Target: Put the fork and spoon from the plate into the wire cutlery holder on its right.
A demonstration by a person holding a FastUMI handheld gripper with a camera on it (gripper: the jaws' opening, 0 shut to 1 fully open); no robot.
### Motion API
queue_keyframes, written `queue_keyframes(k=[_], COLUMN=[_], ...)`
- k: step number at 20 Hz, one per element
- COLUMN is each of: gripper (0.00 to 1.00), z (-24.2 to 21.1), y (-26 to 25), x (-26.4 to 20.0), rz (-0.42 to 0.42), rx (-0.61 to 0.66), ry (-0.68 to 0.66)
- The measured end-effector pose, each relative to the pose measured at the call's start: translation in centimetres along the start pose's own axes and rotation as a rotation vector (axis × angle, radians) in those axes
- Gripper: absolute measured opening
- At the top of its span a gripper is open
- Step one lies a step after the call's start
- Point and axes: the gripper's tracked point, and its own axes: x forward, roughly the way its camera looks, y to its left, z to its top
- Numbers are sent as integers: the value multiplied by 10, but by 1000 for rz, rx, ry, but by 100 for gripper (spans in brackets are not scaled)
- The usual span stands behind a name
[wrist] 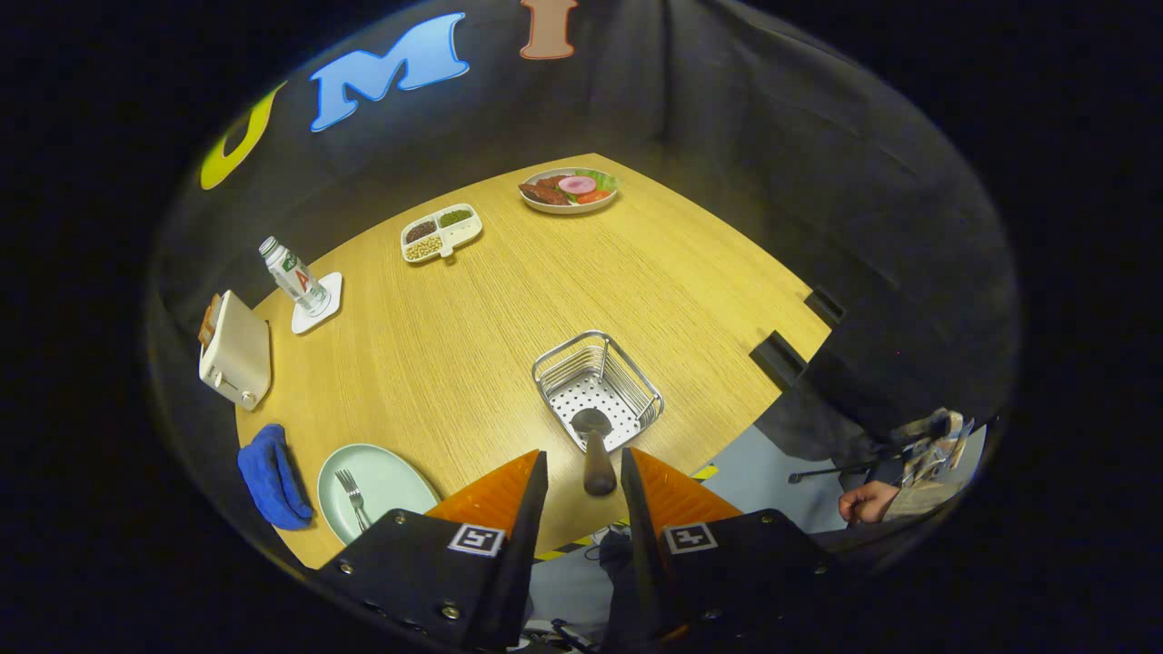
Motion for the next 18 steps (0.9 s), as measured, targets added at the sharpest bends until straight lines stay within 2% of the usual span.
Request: queue_keyframes(k=[5, 9, 18], gripper=[50, 50, 50], z=[15, 18, -1], y=[18, 35, 76], x=[-9, -15, -22], rz=[18, 57, 149], rx=[-106, -143, -252], ry=[-57, -80, -85])
